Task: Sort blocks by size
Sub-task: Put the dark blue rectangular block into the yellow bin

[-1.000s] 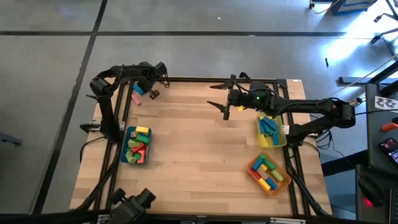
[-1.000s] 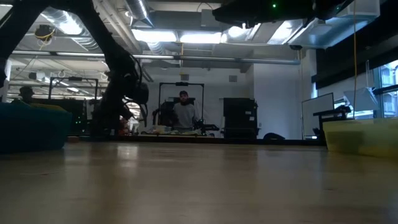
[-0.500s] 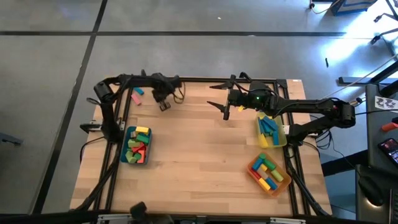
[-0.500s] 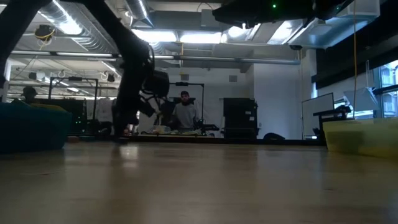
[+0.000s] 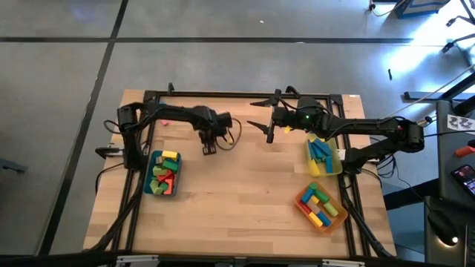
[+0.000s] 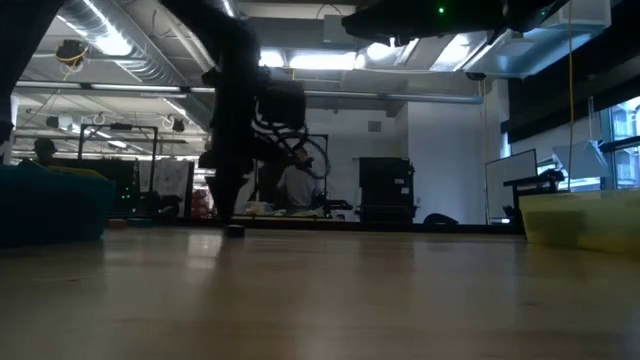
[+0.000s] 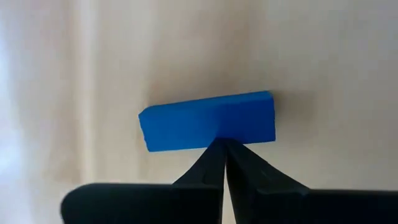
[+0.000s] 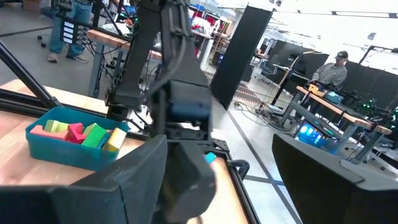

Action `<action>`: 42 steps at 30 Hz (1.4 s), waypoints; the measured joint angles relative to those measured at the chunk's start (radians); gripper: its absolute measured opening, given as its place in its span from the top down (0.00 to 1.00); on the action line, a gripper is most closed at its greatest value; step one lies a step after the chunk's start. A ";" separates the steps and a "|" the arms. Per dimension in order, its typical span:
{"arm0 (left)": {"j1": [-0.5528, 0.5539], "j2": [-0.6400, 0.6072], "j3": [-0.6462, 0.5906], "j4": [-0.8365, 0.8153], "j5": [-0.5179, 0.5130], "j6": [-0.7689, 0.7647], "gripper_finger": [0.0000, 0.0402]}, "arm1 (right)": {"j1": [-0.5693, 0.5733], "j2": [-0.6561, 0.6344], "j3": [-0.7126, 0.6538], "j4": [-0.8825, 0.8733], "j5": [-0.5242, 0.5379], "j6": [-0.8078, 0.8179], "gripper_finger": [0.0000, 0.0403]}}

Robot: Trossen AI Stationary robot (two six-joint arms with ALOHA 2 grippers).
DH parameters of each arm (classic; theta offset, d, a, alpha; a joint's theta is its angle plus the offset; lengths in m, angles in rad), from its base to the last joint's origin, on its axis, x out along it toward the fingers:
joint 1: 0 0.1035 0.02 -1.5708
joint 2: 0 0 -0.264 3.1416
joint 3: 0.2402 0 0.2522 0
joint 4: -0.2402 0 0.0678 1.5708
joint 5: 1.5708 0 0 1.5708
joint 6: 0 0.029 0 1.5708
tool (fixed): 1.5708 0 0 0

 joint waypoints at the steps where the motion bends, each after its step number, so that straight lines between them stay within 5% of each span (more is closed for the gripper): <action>1: -0.019 0.002 0.013 -0.006 0.009 0.006 1.00 | 0.000 0.000 0.000 0.000 0.000 0.000 0.27; 6: -0.090 -0.011 0.099 -0.102 -0.031 0.015 1.00 | 0.000 0.000 0.000 -0.017 0.000 -0.001 0.27; 15: -0.126 -0.073 0.113 -0.098 -0.046 0.362 0.96 | 0.000 0.000 0.000 -0.036 0.043 -0.007 0.27; 30: -0.116 -0.066 0.015 0.045 -0.052 0.632 0.53 | 0.000 0.000 0.000 -0.053 0.049 -0.008 0.27; 42: -0.092 -0.067 -0.088 0.191 -0.050 0.724 0.48 | 0.000 0.000 0.000 -0.050 0.049 -0.008 0.27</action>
